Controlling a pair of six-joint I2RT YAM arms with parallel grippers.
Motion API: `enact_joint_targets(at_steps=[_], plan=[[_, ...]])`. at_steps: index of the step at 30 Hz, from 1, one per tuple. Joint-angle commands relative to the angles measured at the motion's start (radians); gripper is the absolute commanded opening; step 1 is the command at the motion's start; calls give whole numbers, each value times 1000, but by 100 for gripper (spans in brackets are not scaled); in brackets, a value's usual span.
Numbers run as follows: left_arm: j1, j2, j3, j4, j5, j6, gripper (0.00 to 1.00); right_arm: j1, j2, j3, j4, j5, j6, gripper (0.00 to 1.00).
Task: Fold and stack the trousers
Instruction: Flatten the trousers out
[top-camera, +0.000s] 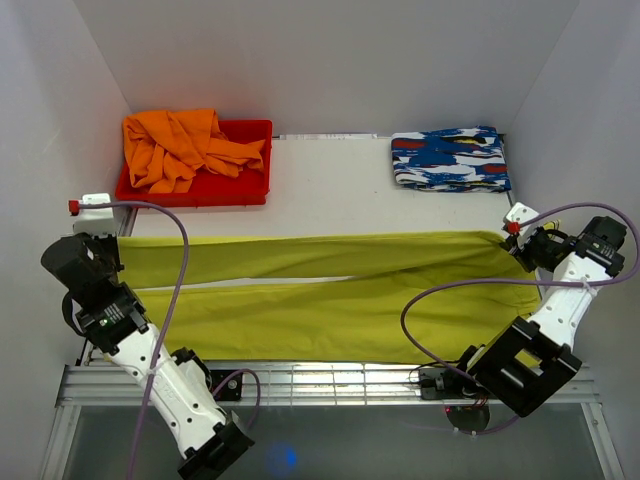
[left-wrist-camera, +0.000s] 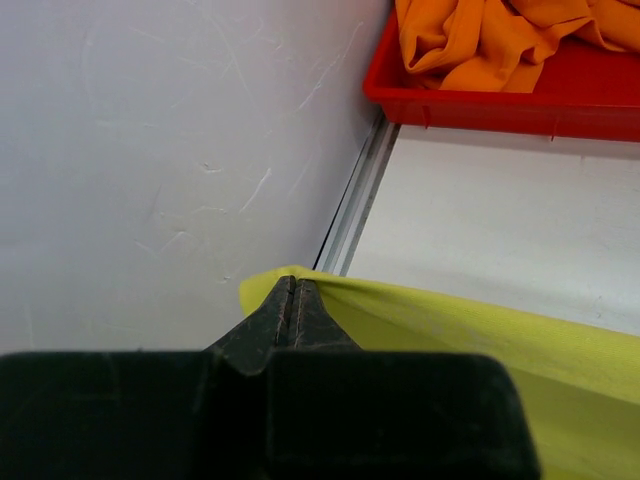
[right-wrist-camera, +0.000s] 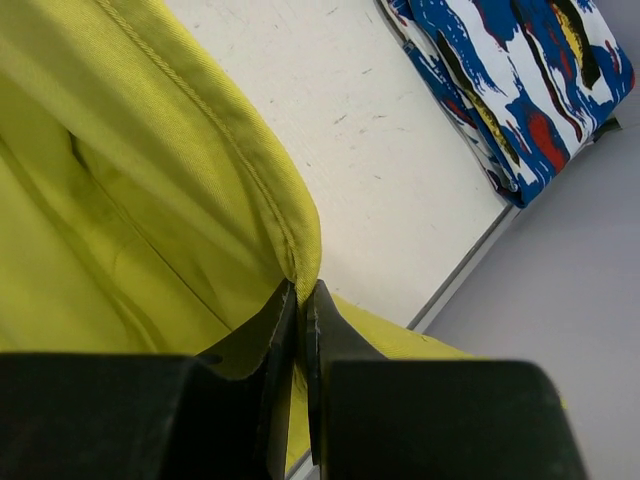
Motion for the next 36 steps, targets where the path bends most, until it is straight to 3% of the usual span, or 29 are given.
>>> enact_joint_targets(at_steps=[1, 3, 10, 17, 20, 25, 31, 36], plan=[[9, 23, 27, 20, -100, 2, 0, -12, -4, 45, 42, -13, -49, 8], [9, 50, 1, 29, -95, -2, 0, 29, 29, 50, 120, 8, 47, 8], [9, 299, 19, 78, 11, -100, 0, 349, 240, 105, 392, 251, 363, 8], [-11, 631, 70, 234, -4, -182, 0, 485, 675, 433, 417, 416, 579, 8], [-18, 712, 102, 287, 14, -194, 0, 492, 750, 556, 369, 398, 626, 8], [-17, 683, 69, 310, 34, -156, 0, 494, 668, 490, 352, 366, 583, 8], [-15, 414, -72, 285, 5, -111, 0, 471, 407, 256, 348, 344, 488, 8], [-14, 181, -109, 111, 9, -53, 0, 433, 136, 35, 345, 332, 379, 8]])
